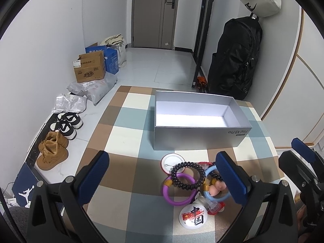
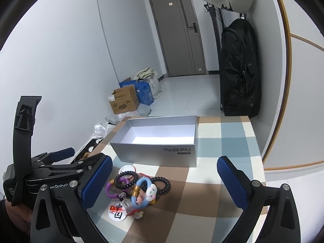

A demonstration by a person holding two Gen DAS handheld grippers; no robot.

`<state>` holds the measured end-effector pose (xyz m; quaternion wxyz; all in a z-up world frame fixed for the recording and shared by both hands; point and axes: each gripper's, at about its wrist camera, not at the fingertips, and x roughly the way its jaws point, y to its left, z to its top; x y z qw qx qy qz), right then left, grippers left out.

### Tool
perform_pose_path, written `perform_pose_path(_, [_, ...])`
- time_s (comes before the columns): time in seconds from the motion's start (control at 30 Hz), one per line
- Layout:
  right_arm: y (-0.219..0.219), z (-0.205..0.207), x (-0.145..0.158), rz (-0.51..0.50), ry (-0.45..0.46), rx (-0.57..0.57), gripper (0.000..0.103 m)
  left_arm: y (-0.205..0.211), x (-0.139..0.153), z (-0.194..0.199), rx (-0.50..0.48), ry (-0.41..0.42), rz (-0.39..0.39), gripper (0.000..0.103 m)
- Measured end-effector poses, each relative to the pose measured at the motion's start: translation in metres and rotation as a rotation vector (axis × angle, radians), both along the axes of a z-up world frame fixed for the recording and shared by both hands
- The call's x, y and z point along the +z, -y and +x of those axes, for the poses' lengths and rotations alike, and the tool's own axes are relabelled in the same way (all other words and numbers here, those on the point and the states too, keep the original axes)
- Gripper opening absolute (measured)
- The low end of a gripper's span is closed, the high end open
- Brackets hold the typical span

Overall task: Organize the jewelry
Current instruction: 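Lower the left tool and grasp the purple bangle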

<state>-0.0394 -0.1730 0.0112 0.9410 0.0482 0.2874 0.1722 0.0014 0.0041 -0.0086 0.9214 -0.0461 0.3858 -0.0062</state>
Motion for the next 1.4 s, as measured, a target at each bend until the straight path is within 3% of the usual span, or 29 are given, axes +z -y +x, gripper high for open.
perform_pose_path(0.27, [-0.002,0.001,-0.001,-0.009,-0.016,-0.008,0.103,-0.003,-0.004,0.002,-0.017,-0.034,-0.027,0.102])
perform_pose_path(0.5, [-0.003,0.006,-0.011,-0.023,-0.100,0.002,0.102,-0.018,-0.014,0.007,-0.060,-0.131,-0.162,0.102])
perform_pose_path(0.6, [-0.005,0.008,-0.018,-0.022,-0.151,0.026,0.098,-0.023,-0.018,0.007,-0.074,-0.164,-0.207,0.102])
perform_pose_path(0.8, [-0.007,0.009,-0.028,-0.019,-0.218,0.064,0.097,-0.025,-0.034,0.005,-0.148,-0.260,-0.287,0.093])
perform_pose_path(0.87, [-0.008,0.009,-0.031,-0.022,-0.238,0.077,0.097,-0.023,-0.037,0.004,-0.177,-0.283,-0.300,0.085])
perform_pose_path(1.07, [-0.010,0.012,-0.037,-0.025,-0.290,0.102,0.093,-0.023,-0.050,0.009,-0.194,-0.345,-0.300,0.071])
perform_pose_path(1.17, [-0.008,0.014,-0.038,-0.017,-0.300,0.102,0.092,-0.023,-0.052,0.011,-0.211,-0.367,-0.323,0.070])
perform_pose_path(1.4, [-0.004,0.018,-0.040,0.000,-0.311,0.086,0.092,-0.005,-0.052,0.015,-0.267,-0.358,-0.205,0.070])
